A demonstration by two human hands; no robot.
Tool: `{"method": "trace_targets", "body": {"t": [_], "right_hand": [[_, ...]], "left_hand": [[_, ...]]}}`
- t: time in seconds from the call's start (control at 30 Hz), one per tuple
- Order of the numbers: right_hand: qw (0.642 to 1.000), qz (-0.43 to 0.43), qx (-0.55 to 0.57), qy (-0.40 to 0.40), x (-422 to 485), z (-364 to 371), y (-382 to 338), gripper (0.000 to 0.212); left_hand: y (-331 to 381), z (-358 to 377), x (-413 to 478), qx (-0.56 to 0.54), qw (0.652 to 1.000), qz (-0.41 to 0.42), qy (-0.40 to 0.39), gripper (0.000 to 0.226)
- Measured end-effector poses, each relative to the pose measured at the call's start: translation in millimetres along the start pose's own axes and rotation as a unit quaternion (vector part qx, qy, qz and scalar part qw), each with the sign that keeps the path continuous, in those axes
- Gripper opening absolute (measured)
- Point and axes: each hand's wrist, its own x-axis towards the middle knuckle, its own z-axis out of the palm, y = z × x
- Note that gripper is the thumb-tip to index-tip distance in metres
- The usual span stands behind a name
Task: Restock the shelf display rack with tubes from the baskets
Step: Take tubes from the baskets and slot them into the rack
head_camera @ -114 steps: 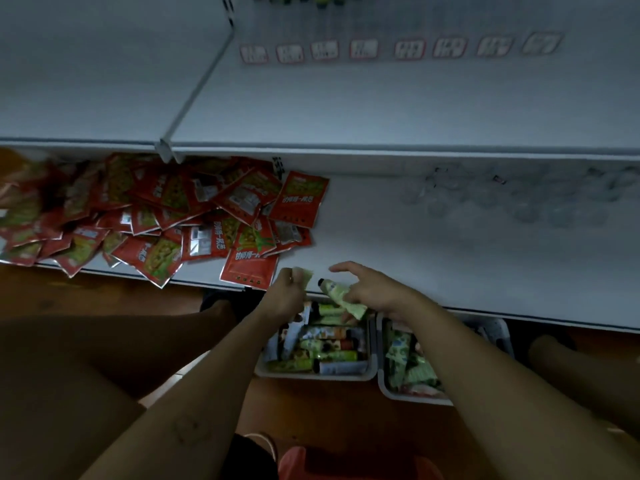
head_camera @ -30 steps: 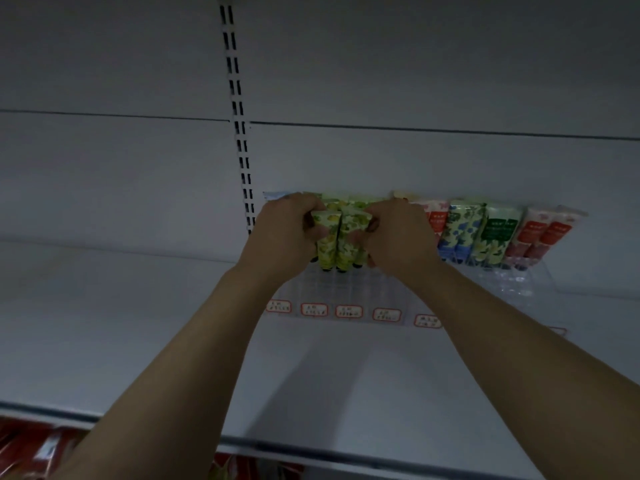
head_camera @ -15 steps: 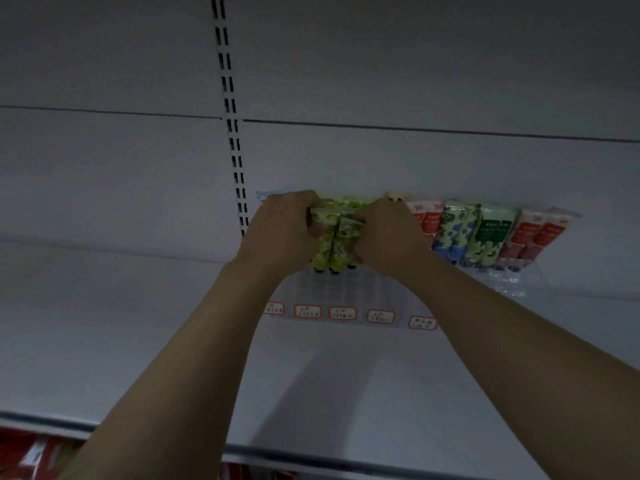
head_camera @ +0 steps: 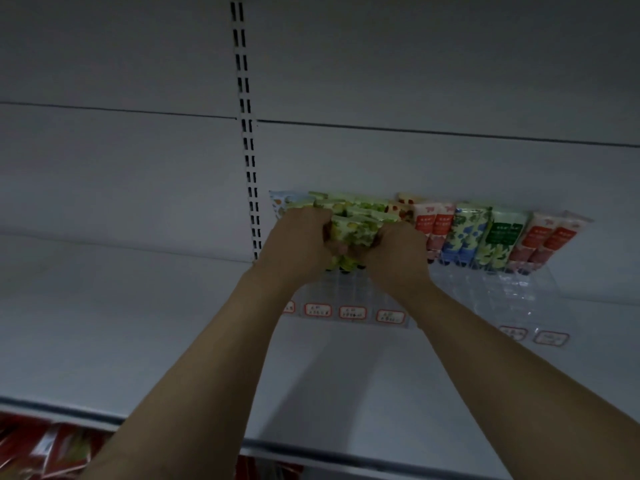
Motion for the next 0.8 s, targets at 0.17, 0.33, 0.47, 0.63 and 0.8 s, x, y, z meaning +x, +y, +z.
{"method": "trace_targets", "body": {"t": [0.17, 0.33, 0.47, 0.63, 0.8], "right_hand": [[0.999, -0.022, -0.035, -0.009, 0.0, -0.2, -1.3, 0.027], [0.996, -0.025, -0.085, -0.026, 1.9, 1.2, -1.6, 0.045], [0.995, -0.025, -0.092, -0.029, 2.2, 4.7, 0.2, 0.047], [0.997, -0.058, -0.044, -0.027, 3.0, 6.7, 2.1, 0.023], [0.993, -0.108, -0.050, -0.014, 2.2, 7.1, 3.3, 0.014]], "left_hand": [[2.5, -12.0, -2.4, -0.052, 0.998, 0.035, 0.012, 0.031], [-1.8, -12.5, 0.5, -0.041, 0.998, 0.021, 0.037, 0.025], [-3.4, -6.4, 3.2, -0.042, 0.998, 0.005, 0.044, 0.025], [-6.4, -2.8, 5.4, -0.050, 0.997, 0.013, 0.054, 0.025], [-6.0, -2.9, 7.8, -0.036, 0.998, 0.019, 0.052, 0.028]]}}
